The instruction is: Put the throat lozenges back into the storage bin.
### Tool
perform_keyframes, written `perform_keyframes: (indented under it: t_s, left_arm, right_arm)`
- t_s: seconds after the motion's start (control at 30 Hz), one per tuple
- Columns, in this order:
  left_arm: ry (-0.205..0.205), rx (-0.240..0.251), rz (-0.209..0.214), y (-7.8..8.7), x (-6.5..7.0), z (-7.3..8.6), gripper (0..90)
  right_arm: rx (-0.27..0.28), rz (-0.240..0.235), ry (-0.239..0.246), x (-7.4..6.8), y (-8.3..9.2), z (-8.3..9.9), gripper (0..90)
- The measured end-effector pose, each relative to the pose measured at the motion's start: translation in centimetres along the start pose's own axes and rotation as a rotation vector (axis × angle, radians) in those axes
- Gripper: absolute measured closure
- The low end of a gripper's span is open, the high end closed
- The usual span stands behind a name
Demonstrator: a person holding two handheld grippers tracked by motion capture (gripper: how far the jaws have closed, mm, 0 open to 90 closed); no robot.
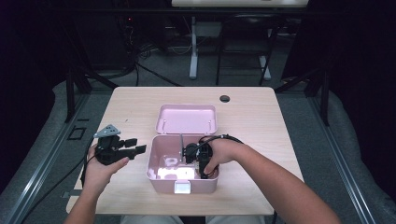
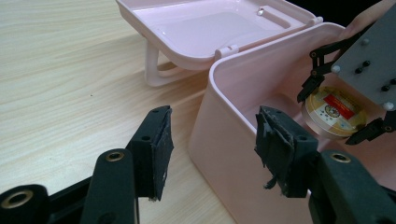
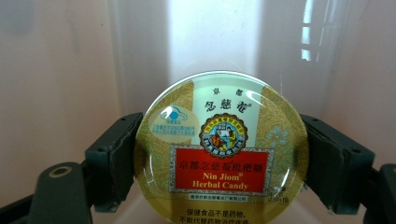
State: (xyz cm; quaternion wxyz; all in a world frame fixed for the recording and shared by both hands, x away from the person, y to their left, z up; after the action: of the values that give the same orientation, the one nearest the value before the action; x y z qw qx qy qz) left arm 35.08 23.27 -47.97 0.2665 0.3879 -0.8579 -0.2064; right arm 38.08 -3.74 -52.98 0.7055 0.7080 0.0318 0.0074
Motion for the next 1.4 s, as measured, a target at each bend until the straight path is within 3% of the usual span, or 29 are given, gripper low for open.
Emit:
perform_keyframes:
  t_s: [0.9, 1.4]
  left_arm:
    - [-0.001, 0.000, -0.002, -0.03, -0.02, 0.00, 45.7]
    - [-0.003, -0.001, 0.000, 0.01, 0.00, -0.02, 45.7]
  right_arm:
    - [0.010, 0.001, -0.014, 0.27, -0.78, 0.16, 19.7]
    - [0.040, 0.010, -0.030, 0.21, 0.21, 0.29, 16.1]
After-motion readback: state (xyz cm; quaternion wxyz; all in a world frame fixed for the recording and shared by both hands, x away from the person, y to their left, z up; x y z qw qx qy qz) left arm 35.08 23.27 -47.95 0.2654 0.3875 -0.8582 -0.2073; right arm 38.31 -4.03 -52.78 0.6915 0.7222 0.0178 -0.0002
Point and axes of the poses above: each handheld gripper's, and its own axes: y roughly backward along the jaws, z roughly out of its underside, x roughly to its right, the point moved 2 cm from there along -y, roughly forward along the jaws, and after that the axes turned 6 degrees about y, right-handed, at the moved point
